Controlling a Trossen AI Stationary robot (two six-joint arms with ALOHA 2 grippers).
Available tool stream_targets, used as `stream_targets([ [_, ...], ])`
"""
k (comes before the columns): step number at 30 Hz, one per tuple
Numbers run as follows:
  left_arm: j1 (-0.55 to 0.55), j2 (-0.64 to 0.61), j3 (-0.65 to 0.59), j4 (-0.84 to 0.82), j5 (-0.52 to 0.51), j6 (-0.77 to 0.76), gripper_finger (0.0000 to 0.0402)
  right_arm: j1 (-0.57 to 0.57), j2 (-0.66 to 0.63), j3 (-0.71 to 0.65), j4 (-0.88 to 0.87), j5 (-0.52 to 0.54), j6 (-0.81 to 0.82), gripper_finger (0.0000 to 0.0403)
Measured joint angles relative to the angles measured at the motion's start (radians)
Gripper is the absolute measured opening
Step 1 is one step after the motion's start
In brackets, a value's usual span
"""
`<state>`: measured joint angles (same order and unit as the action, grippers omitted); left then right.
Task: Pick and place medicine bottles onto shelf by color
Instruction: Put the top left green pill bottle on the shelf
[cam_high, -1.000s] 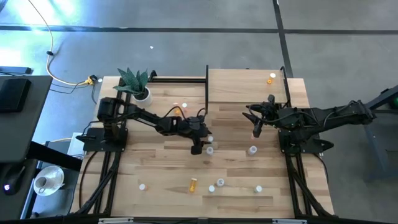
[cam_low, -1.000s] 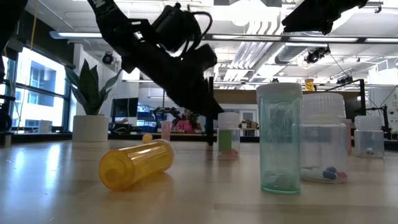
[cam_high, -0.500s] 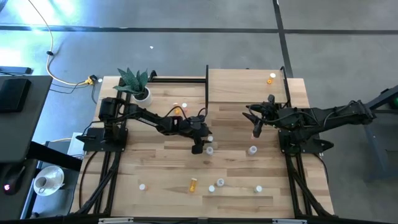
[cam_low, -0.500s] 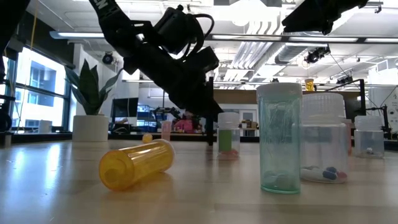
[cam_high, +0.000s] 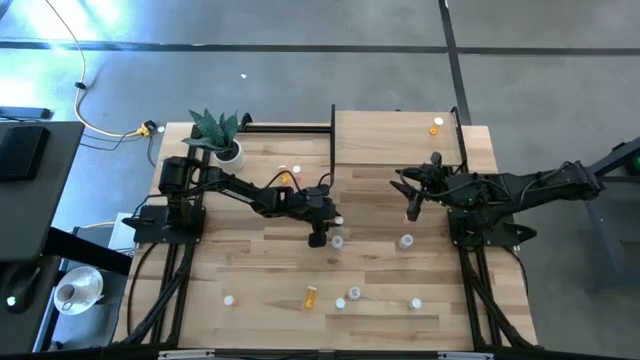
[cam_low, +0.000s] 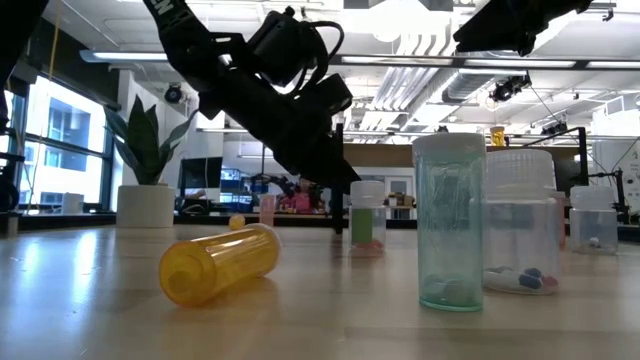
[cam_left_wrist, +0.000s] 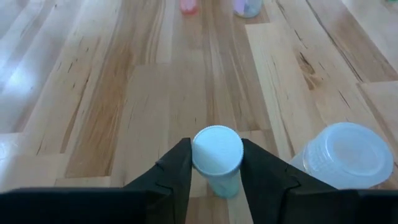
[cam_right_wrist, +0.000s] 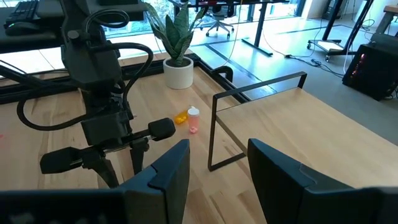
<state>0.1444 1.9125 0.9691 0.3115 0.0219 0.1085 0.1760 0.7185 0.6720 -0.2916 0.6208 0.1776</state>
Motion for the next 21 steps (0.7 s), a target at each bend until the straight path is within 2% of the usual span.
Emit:
stream_targets([
  [6, 0.000, -0.001, 0.003, -0.001, 0.000, 0.000, 0.0114, 0.000, 0.000, 0.000, -0.004, 0.000, 0.000, 0.0154],
  [10, 0.001, -0.012, 0.056, -0.033, 0.000, 0.010, 0.0112, 0.000, 0.000, 0.000, -0.004, 0.000, 0.005, 0.0154],
  [16, 0.014, -0.035, 0.232, -0.222, -0.019, 0.118, 0.0113, 0.000, 0.002, 0.000, -0.018, -0.003, 0.029, 0.0154],
  [21, 0.066, -0.042, 0.397, -0.356, -0.058, 0.187, 0.0113, 0.000, 0.002, 0.000, -0.024, -0.004, 0.032, 0.0154],
])
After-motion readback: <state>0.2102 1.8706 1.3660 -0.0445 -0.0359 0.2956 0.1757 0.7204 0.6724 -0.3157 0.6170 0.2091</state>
